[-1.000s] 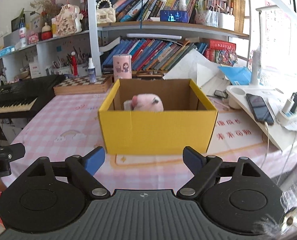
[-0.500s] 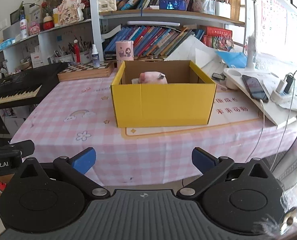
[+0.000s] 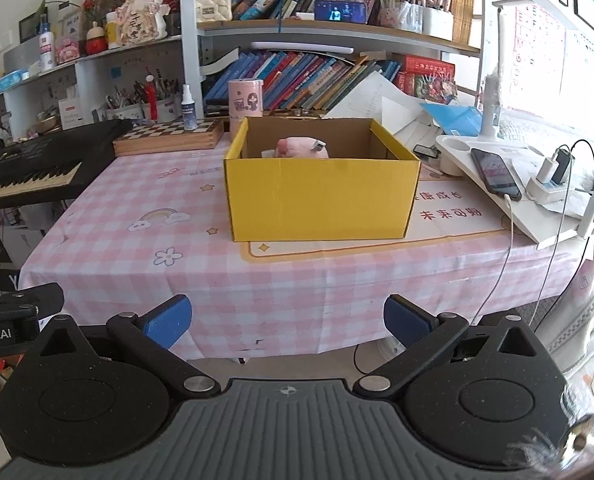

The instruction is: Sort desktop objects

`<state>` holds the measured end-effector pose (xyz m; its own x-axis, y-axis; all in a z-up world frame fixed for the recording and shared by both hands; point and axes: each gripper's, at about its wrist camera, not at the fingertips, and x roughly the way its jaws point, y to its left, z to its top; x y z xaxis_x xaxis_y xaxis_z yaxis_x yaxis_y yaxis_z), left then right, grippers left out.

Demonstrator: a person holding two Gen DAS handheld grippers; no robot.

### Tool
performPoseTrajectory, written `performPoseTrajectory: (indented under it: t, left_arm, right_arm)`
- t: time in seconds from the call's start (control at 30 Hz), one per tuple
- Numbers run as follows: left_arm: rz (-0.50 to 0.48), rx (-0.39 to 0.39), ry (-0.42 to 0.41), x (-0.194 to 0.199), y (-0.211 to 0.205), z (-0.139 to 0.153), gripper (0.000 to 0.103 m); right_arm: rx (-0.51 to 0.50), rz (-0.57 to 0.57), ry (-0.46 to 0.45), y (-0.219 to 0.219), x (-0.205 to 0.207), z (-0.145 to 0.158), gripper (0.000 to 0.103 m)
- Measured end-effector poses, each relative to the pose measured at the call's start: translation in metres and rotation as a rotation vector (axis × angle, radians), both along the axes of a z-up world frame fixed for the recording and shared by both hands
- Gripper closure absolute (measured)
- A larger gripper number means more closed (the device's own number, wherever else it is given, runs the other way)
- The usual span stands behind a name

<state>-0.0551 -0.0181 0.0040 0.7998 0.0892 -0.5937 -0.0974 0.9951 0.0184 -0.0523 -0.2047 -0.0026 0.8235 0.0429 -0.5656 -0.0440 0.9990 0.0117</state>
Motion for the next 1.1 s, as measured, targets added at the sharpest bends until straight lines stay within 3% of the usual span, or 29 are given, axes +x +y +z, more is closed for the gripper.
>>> performPoseTrajectory:
  t: [1.1]
  left_arm:
    - [0.003,-0.01,0.015,-0.01,0.008,-0.001,0.002]
  right_arm:
    - [-0.004,0.029,0.017,0.014,-0.008,0.001,0.0]
